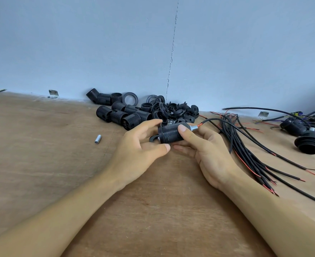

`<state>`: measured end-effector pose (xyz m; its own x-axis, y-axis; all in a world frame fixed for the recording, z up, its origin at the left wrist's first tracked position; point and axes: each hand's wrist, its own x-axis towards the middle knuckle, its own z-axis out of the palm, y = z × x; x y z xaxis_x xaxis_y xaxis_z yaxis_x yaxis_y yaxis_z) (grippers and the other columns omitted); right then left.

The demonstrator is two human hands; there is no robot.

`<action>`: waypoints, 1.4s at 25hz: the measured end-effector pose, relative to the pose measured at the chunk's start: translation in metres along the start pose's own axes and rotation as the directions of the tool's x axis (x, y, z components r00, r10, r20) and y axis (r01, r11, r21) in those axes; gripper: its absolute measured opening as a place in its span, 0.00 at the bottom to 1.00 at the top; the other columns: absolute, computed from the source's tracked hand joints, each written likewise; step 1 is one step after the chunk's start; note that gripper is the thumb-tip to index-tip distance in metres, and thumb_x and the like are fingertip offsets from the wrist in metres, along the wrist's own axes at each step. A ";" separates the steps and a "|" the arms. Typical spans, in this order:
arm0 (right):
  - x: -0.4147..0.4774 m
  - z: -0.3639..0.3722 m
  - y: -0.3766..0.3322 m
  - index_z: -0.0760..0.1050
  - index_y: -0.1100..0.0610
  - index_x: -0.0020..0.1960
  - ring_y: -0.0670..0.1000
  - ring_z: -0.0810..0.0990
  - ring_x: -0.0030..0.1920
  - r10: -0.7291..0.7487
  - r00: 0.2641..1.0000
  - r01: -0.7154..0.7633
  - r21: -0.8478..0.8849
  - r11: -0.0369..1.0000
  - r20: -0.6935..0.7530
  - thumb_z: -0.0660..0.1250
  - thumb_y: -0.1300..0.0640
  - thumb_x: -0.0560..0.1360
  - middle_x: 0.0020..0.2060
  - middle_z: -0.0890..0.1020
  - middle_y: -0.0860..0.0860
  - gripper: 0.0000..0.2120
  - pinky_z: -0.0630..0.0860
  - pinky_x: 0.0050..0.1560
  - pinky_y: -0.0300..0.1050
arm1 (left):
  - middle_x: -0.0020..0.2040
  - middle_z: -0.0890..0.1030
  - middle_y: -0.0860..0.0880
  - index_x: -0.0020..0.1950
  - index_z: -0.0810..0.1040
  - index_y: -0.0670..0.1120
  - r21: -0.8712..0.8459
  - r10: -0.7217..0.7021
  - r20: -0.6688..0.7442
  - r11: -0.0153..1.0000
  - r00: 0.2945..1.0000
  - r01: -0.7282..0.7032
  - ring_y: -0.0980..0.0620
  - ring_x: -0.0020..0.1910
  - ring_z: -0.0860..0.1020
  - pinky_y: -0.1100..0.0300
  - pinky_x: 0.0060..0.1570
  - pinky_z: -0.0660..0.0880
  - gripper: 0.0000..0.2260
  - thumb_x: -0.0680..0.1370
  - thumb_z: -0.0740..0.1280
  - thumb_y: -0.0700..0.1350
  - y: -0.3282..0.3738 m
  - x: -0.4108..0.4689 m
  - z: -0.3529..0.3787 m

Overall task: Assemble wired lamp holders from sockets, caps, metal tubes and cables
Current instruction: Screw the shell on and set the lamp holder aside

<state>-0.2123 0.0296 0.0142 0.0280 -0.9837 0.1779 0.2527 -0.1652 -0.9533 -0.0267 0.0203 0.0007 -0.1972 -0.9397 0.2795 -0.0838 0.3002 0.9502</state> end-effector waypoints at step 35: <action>0.003 -0.001 0.002 0.79 0.63 0.54 0.56 0.87 0.48 0.029 0.994 -0.032 -0.028 0.999 -0.107 0.73 0.52 0.75 0.50 0.87 0.57 0.15 0.83 0.51 0.49 | 0.47 0.85 0.59 0.58 0.80 0.59 0.085 -0.051 -0.286 0.993 0.957 0.078 0.61 0.44 0.80 0.63 0.47 0.74 0.22 0.66 0.74 0.43 0.004 0.002 -0.003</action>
<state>-0.2129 0.0260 0.0126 -0.0680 -0.9901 0.1229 0.2241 -0.1352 -0.9651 -0.0244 0.0190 0.0052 0.0946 -0.9613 0.2589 -0.1814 0.2390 0.9539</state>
